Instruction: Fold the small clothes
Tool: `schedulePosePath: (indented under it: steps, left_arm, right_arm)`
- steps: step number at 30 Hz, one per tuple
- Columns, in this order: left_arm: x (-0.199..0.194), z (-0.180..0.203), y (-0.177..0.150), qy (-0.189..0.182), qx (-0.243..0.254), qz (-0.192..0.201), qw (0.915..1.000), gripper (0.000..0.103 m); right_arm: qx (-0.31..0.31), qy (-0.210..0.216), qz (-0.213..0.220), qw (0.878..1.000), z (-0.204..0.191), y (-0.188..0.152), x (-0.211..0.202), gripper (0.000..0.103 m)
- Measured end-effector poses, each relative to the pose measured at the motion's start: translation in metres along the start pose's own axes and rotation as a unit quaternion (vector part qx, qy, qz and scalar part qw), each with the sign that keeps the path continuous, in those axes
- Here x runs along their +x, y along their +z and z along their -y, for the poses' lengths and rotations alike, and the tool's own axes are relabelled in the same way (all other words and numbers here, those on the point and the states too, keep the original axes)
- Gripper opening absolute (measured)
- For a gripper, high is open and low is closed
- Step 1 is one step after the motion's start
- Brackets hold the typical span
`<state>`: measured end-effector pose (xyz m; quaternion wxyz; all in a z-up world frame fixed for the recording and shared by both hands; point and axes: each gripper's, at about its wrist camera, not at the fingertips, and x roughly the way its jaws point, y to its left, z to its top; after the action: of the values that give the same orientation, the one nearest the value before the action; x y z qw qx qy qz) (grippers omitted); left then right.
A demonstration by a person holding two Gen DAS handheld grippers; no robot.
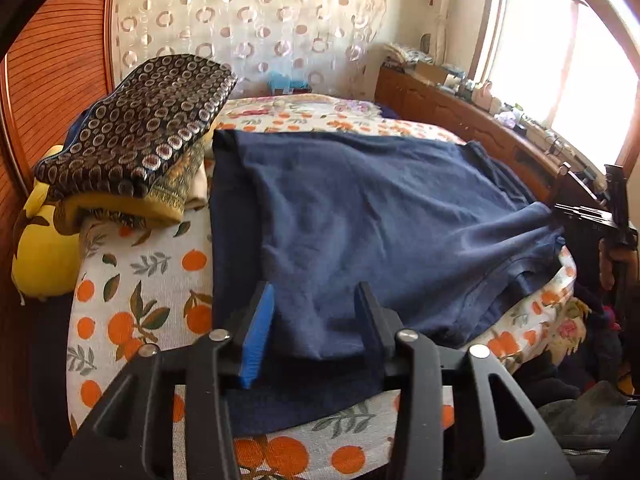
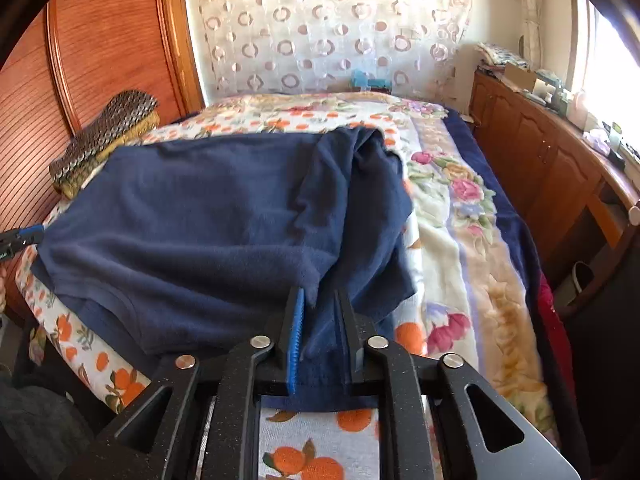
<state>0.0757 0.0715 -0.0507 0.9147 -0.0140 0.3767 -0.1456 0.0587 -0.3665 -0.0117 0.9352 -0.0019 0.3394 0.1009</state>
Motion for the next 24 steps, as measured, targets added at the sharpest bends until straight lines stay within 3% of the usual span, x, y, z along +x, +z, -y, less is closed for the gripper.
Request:
schedulePosePath:
  steps: [1, 2, 3, 5, 12, 20, 24]
  left_arm:
    - [-0.001, -0.001, 0.001, 0.000, -0.001, 0.000, 1.0000, 0.044]
    - [-0.002, -0.002, 0.003, 0.003, -0.002, 0.004, 1.0000, 0.051]
    - [-0.004, -0.002, 0.004, 0.005, -0.002, 0.007, 1.0000, 0.068]
    - [-0.003, -0.002, 0.007, 0.007, 0.000, 0.009, 0.9999, 0.079]
    - [0.027, 0.002, 0.022, 0.004, 0.020, -0.013, 0.9997, 0.079]
    - [0.071, -0.004, 0.022, 0.015, 0.000, -0.043, 0.9990, 0.079]
    - [0.072, -0.001, 0.020, 0.021, 0.008, -0.038, 0.9990, 0.079]
  right_arm:
    - [0.001, -0.006, 0.005, 1.000, 0.001, 0.001, -0.003, 0.025]
    - [0.003, -0.009, 0.010, 1.000, 0.003, 0.005, -0.006, 0.026]
    - [0.006, -0.009, 0.016, 1.000, 0.004, 0.009, -0.008, 0.028]
    - [0.012, -0.007, 0.023, 1.000, 0.007, 0.015, -0.008, 0.033]
    - [0.032, 0.007, 0.021, 0.999, 0.015, 0.051, 0.041, 0.036]
    - [0.081, 0.030, -0.006, 0.996, 0.023, 0.107, 0.112, 0.036]
    - [0.089, 0.011, -0.033, 0.995, 0.019, 0.122, 0.136, 0.036]
